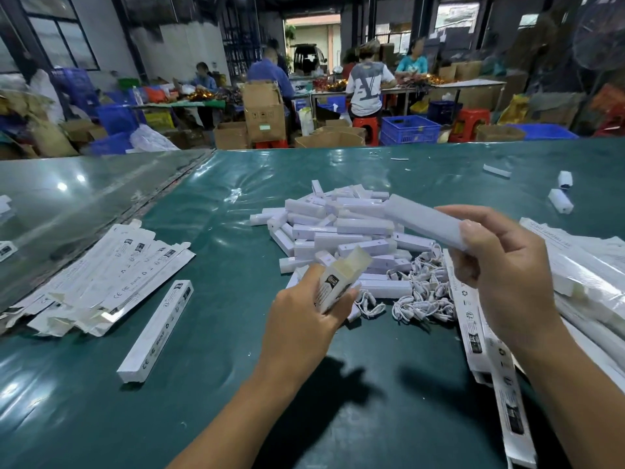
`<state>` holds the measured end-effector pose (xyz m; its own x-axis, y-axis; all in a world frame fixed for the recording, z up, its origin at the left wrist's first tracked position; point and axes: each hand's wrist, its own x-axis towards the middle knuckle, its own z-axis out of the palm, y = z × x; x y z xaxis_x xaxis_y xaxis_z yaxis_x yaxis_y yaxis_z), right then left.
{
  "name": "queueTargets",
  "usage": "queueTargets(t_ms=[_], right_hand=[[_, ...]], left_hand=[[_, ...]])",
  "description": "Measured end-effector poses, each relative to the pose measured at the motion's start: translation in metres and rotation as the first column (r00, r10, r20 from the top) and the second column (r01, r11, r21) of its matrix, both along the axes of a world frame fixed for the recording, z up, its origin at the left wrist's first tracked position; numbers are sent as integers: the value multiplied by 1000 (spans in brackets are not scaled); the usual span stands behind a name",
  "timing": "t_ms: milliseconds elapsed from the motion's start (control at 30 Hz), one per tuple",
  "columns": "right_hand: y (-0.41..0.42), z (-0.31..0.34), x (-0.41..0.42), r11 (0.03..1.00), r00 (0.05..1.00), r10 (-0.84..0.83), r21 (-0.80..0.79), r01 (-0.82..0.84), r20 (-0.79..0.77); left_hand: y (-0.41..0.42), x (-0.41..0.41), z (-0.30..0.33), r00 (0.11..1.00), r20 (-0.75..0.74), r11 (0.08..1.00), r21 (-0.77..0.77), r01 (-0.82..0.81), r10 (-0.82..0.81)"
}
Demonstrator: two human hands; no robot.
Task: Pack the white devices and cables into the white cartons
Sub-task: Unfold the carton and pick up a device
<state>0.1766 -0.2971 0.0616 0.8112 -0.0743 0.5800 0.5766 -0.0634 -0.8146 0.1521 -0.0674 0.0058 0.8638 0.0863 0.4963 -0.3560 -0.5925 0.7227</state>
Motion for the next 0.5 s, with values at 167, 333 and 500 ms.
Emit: queueTargets(t_ms=[167, 333, 500], right_hand=[[10, 2, -15, 983, 992, 41, -183, -19, 117], [12, 2, -18, 942, 991, 40, -335, 6, 130], [5, 1, -16, 936, 994, 55, -350, -19, 93]], left_hand=[[-1, -2, 5, 999, -44, 993, 114, -14, 19], [2, -3, 10, 997, -78, 997, 67, 24, -19], [3, -4, 12, 997, -81, 992, 119, 31, -22]])
